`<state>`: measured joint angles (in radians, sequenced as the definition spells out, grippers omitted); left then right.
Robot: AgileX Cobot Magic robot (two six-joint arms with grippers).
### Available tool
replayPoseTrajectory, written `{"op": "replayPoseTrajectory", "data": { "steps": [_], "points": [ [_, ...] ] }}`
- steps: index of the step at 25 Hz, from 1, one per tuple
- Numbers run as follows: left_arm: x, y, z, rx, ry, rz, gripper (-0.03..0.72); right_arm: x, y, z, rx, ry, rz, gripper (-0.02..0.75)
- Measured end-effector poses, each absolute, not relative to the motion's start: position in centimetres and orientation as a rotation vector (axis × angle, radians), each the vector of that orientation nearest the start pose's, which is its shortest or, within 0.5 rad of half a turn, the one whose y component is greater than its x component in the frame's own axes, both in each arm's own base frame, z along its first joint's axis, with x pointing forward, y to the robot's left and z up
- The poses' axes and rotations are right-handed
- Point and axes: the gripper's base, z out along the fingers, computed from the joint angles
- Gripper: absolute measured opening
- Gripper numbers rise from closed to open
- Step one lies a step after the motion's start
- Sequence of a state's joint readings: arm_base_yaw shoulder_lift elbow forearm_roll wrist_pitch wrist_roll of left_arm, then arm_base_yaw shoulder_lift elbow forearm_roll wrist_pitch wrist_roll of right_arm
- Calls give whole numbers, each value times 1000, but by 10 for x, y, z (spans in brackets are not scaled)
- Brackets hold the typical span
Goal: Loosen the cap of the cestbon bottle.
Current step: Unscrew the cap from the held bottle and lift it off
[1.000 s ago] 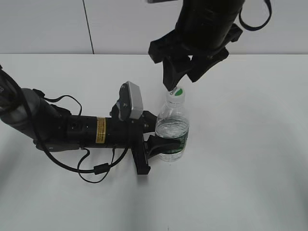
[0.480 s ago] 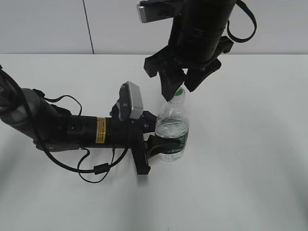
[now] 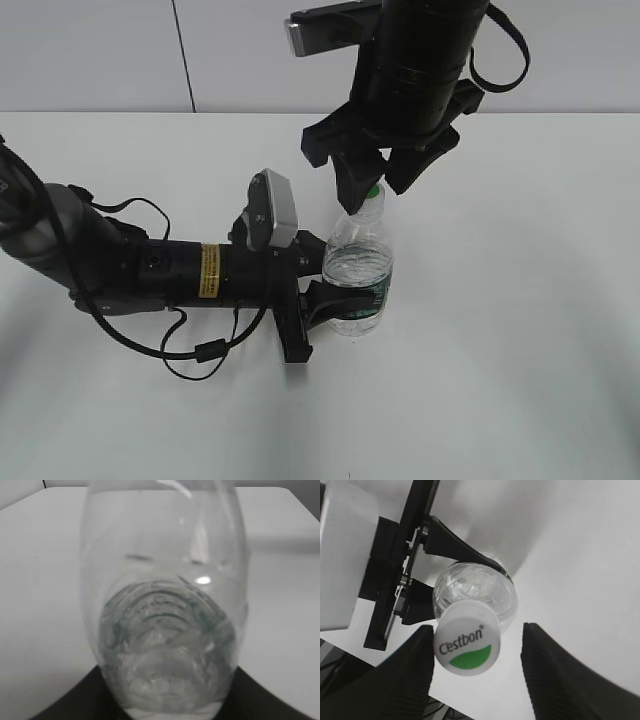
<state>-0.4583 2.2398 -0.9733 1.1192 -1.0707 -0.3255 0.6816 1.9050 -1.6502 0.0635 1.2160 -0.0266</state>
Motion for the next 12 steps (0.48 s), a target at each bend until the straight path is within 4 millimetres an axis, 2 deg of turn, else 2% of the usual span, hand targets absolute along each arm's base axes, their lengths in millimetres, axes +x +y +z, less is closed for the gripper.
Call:
{"op": "replayPoseTrajectory", "data": {
  "steps": [3, 7, 12],
  "points": [
    [300, -228, 70, 1335, 1471, -936, 299, 305, 254, 267, -1010, 2803, 176, 406],
    [300, -228, 70, 1333, 1472, -937, 299, 305, 256, 263, -1011, 2817, 189, 325],
    [301, -228, 70, 1333, 1475, -936, 296, 306, 257, 263, -1010, 2817, 190, 312]
  ]
}}
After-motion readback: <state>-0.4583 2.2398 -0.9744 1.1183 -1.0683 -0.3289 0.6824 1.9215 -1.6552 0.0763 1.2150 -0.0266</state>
